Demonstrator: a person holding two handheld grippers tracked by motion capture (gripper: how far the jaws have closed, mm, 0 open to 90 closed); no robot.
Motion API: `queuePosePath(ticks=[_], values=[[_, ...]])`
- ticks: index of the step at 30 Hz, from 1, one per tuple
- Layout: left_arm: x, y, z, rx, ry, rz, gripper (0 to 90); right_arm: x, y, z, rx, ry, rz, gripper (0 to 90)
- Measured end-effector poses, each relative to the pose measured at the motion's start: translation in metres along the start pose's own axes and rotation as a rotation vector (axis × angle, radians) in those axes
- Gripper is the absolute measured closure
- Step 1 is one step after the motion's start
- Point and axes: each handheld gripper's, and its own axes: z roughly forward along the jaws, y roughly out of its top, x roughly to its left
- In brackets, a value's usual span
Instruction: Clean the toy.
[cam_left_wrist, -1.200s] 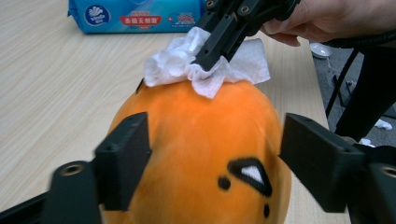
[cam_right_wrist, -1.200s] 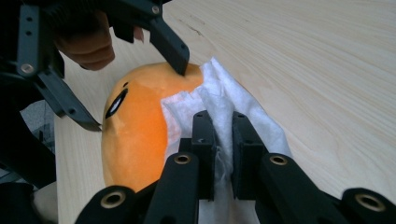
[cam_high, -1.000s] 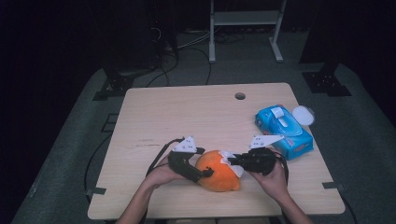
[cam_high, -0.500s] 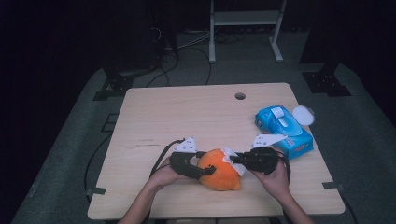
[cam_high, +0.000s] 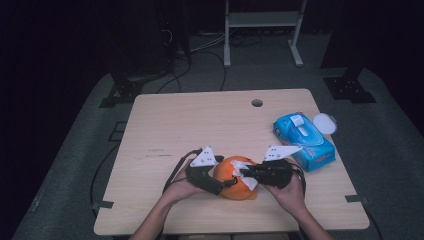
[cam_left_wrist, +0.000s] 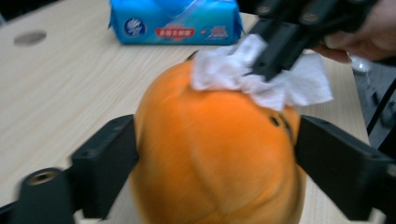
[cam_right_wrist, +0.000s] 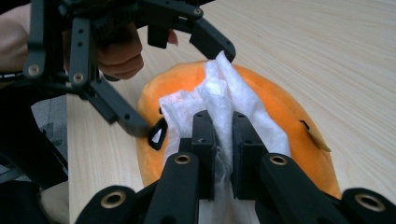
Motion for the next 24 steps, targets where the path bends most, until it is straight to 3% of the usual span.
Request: queuePosePath(ticks=[2,4,6,8,9,10,11,12,15,22,24], values=[[0.004,-0.003,0.001,0.001,-0.033,-0.048,11.6,0.0,0.0,-0.001,0.003,-0.001,-0.003,81.2],[0.002,-0.005,0.001,0.009,-0.033,-0.025,20.0,0.0,0.0,0.0,0.003,-0.001,-0.003,81.2],[0.001,-0.004,0.001,0.01,-0.032,-0.019,22.5,0.0,0.0,0.0,0.005,-0.004,-0.004,81.1],[-0.003,-0.001,0.0,0.01,-0.023,0.001,26.3,0.004,0.004,-0.003,-0.022,-0.01,-0.016,81.1],[-0.007,0.003,0.0,0.014,-0.017,0.036,26.7,0.007,0.006,-0.004,-0.033,-0.006,-0.025,81.1],[-0.007,0.003,0.0,0.014,-0.017,0.036,27.1,0.01,0.009,-0.004,-0.046,0.009,-0.034,81.1],[-0.014,0.007,0.002,0.029,-0.007,0.083,27.3,0.014,0.011,-0.003,-0.055,0.02,-0.042,81.2],[-0.018,0.009,0.003,0.035,0.001,0.102,27.3,0.017,0.013,-0.002,-0.053,0.022,-0.055,81.1],[-0.022,0.01,0.003,0.044,0.013,0.132,27.7,0.023,0.015,0.001,-0.054,0.023,-0.071,81.2],[-0.019,0.007,0.003,0.041,0.011,0.123,28.2,0.011,0.011,-0.005,-0.041,-0.046,-0.053,81.4],[-0.019,0.006,0.004,0.031,0.006,0.118,28.3,0.003,0.007,-0.009,-0.035,-0.067,-0.022,81.4]])
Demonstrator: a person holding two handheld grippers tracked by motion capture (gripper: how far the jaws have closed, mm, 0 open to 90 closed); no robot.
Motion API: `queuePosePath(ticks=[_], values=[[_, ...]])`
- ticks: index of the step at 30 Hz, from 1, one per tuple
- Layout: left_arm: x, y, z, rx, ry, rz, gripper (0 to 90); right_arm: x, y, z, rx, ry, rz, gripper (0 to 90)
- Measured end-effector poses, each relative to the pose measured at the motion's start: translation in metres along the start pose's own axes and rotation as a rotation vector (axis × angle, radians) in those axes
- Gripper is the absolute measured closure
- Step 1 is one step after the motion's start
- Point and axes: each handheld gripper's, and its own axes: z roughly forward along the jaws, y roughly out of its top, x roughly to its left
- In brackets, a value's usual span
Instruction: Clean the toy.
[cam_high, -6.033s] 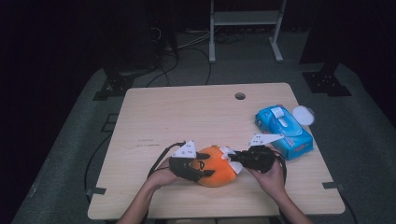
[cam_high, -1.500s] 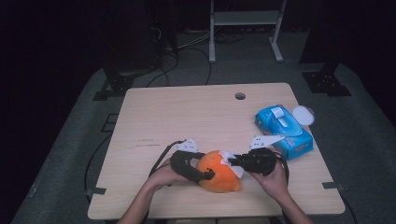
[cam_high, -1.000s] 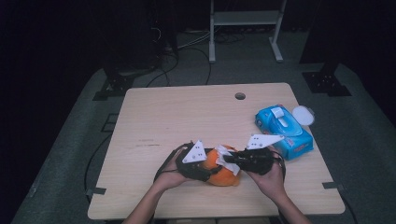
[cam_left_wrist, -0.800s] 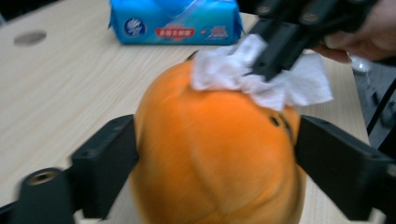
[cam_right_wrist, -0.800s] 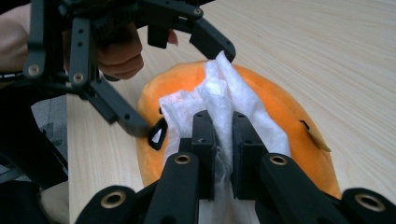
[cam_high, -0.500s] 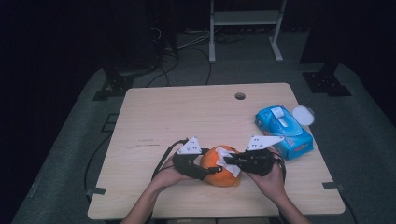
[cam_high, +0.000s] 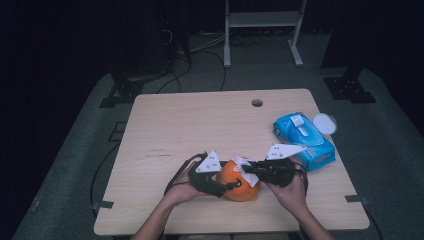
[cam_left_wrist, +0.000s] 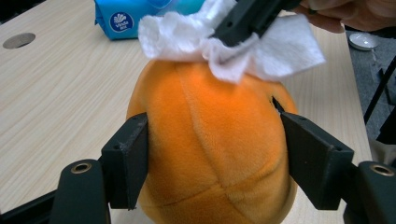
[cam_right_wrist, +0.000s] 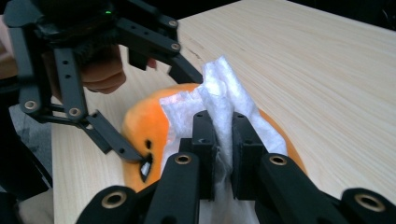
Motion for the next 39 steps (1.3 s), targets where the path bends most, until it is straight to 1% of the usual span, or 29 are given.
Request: queuePosePath(ticks=[1,3,5,6,8,10,11,12,13,14,15,17,18,19,22,25,26,27,28,29,30,32,36,37,38,39], values=[[0.0,0.001,0.0,0.006,-0.001,0.004,28.3,-0.001,0.0,-0.001,-0.005,0.007,0.012,81.3],[-0.002,0.002,0.001,0.002,-0.001,0.013,28.3,0.003,0.002,0.0,-0.01,0.007,0.0,81.3],[-0.007,0.004,0.002,0.004,-0.004,0.047,28.5,0.009,0.006,0.002,-0.033,0.051,0.009,81.3],[-0.009,0.006,0.002,0.008,-0.004,0.069,28.7,0.013,0.008,0.003,-0.036,0.064,-0.002,81.3],[-0.011,0.007,0.002,0.02,0.001,0.093,28.8,0.018,0.012,0.007,-0.032,0.07,-0.019,81.4],[-0.01,0.005,0.002,0.012,-0.002,0.084,29.3,0.017,0.013,0.007,-0.025,0.062,-0.023,81.5],[-0.01,0.004,0.002,0.009,-0.005,0.08,29.5,0.014,0.012,0.007,-0.026,0.058,-0.012,81.5],[-0.01,0.004,0.002,0.009,-0.005,0.08,29.6,0.014,0.012,0.007,-0.026,0.058,-0.012,81.5],[-0.01,0.003,0.002,0.005,-0.006,0.078,29.6,0.011,0.011,0.006,-0.025,0.05,0.0,81.5],[-0.009,0.003,0.002,0.006,-0.007,0.084,29.5,0.003,0.008,0.003,-0.023,0.025,0.019,81.5],[-0.008,0.002,0.002,0.009,-0.009,0.084,29.5,-0.001,0.006,0.002,-0.019,0.016,0.031,81.5],[-0.008,0.001,0.002,0.005,-0.014,0.074,29.5,-0.007,0.003,-0.001,-0.016,0.004,0.053,81.5],[-0.008,0.001,0.002,0.005,-0.014,0.074,29.4,-0.007,0.003,-0.001,-0.016,0.004,0.053,81.5],[-0.007,0.001,0.002,0.003,-0.017,0.073,29.4,-0.009,0.001,-0.003,-0.017,0.003,0.064,81.6],[-0.008,0.002,0.002,0.007,-0.016,0.079,29.0,-0.004,0.002,-0.002,-0.017,0.001,0.049,81.5],[-0.011,0.004,0.003,0.016,-0.012,0.097,28.5,0.005,0.006,0.002,-0.024,0.026,0.027,81.4],[-0.011,0.004,0.003,0.016,-0.012,0.097,28.4,0.005,0.006,0.002,-0.024,0.026,0.027,81.4],[-0.013,0.004,0.003,0.021,-0.011,0.111,28.4,0.013,0.008,0.005,-0.027,0.047,0.015,81.4],[-0.013,0.004,0.003,0.021,-0.011,0.111,28.4,0.013,0.008,0.005,-0.027,0.047,0.015,81.4],[-0.013,0.004,0.003,0.022,-0.013,0.116,28.4,0.018,0.011,0.007,-0.023,0.051,-0.008,81.4],[-0.013,0.003,0.003,0.02,-0.013,0.113,28.5,0.018,0.011,0.007,-0.023,0.048,-0.006,81.5],[-0.011,0.003,0.003,0.018,-0.015,0.109,28.7,0.015,0.011,0.007,-0.022,0.045,0.002,81.6],[-0.009,0.001,0.002,0.022,-0.019,0.104,28.8,0.005,0.008,0.003,-0.014,0.015,0.02,81.6],[-0.007,0.0,0.002,0.022,-0.02,0.092,28.8,0.002,0.006,0.002,-0.009,0.008,0.028,81.6],[-0.007,0.0,0.002,0.022,-0.02,0.092,28.7,0.002,0.006,0.002,-0.009,0.008,0.028,81.6],[-0.006,-0.001,0.002,0.019,-0.021,0.081,28.7,-0.005,0.003,0.0,-0.005,0.001,0.047,81.6]])
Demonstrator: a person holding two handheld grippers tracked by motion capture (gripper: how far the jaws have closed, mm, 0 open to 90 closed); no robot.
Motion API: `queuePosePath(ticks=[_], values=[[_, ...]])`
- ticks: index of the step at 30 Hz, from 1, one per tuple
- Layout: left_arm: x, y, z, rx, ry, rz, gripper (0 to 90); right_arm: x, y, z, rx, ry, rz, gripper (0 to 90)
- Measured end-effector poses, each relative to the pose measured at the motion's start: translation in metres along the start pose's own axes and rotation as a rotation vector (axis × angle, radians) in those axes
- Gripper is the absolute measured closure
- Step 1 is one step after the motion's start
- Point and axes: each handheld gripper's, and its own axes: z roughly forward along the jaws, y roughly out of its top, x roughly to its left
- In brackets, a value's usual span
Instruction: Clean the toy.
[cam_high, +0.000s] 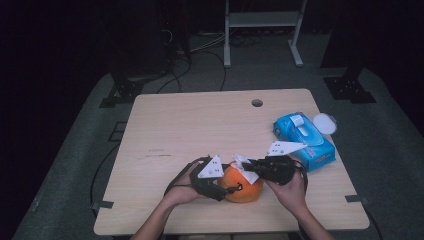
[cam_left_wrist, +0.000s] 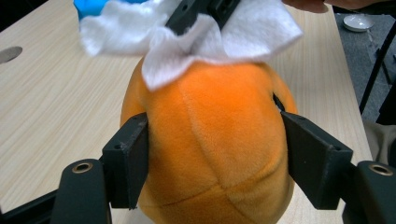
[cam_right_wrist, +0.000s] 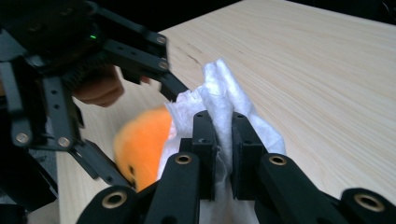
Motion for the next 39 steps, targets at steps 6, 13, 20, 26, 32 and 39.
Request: queuePosePath(ticks=[6,13,20,26,32,39], values=[[0.005,-0.004,-0.001,-0.006,-0.014,-0.025,28.0,-0.009,-0.004,-0.003,0.011,-0.003,0.027,81.6],[0.013,-0.005,-0.004,0.023,-0.028,-0.101,18.6,0.0,-0.005,0.005,0.025,-0.008,0.005,81.6],[0.016,-0.003,-0.004,-0.004,-0.061,-0.197,16.2,0.006,-0.004,0.007,0.024,-0.013,-0.012,81.6],[0.013,0.0,-0.003,0.001,-0.041,-0.185,16.8,0.02,-0.001,0.012,0.03,0.006,-0.047,81.6],[0.011,-0.002,-0.001,0.023,-0.019,-0.136,21.1,0.021,-0.001,0.013,0.034,0.012,-0.053,81.6],[0.015,-0.01,-0.003,0.035,-0.034,-0.13,23.8,0.019,0.0,0.01,0.044,-0.006,-0.07,81.7]])
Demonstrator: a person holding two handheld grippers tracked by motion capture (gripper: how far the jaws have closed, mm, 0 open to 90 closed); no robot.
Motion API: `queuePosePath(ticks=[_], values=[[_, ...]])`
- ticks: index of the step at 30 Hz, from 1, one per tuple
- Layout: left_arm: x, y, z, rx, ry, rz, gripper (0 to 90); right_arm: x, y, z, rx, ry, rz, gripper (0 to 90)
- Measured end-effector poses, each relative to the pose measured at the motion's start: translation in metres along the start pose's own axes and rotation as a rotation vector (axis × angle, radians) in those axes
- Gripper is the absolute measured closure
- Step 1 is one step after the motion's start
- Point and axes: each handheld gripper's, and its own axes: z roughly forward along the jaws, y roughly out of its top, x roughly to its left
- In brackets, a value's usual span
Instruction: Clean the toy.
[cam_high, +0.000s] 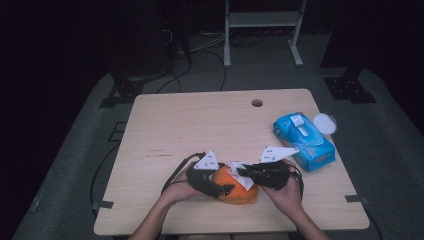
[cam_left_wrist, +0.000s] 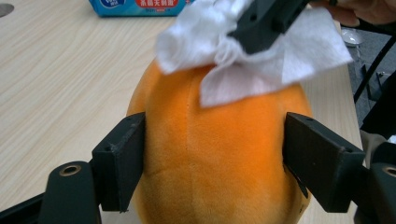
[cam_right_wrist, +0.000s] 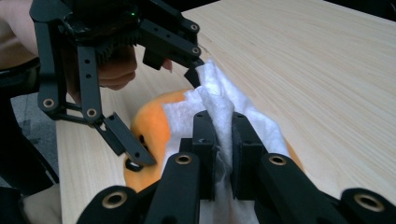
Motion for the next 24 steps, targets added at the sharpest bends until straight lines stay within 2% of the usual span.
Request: queuePosePath(ticks=[4,5,8,11,13,16,19,22,23,24], values=[[0.003,-0.003,-0.002,0.007,-0.007,-0.004,24.0,-0.004,-0.001,-0.003,0.003,-0.019,-0.001,81.7],[0.004,-0.005,-0.003,0.009,-0.012,-0.004,24.2,-0.009,-0.003,-0.005,0.004,-0.038,0.005,81.6],[0.005,-0.007,-0.004,0.013,-0.017,-0.001,24.2,-0.016,-0.006,-0.009,0.004,-0.053,0.024,81.6],[0.005,-0.008,-0.005,0.012,-0.022,0.001,24.1,-0.02,-0.008,-0.01,0.005,-0.048,0.039,81.6],[0.005,-0.006,-0.006,0.017,-0.029,-0.001,23.6,-0.019,-0.009,-0.009,0.01,-0.047,0.036,81.6],[0.006,-0.003,-0.008,0.016,-0.048,-0.022,17.2,-0.016,-0.009,-0.007,0.012,-0.04,0.028,81.5],[0.007,0.002,-0.01,-0.021,-0.061,-0.042,14.3,-0.01,-0.007,-0.006,0.008,-0.033,0.006,81.5],[0.007,0.004,-0.01,-0.044,-0.058,-0.053,12.0,-0.007,-0.006,-0.005,0.004,-0.026,-0.008,81.5],[0.007,0.005,-0.008,-0.057,-0.049,-0.062,11.4,-0.003,-0.005,-0.004,-0.004,-0.011,-0.022,81.5],[0.007,0.004,-0.006,-0.045,-0.048,-0.058,11.1,-0.001,-0.004,-0.004,-0.008,-0.002,-0.029,81.5]])
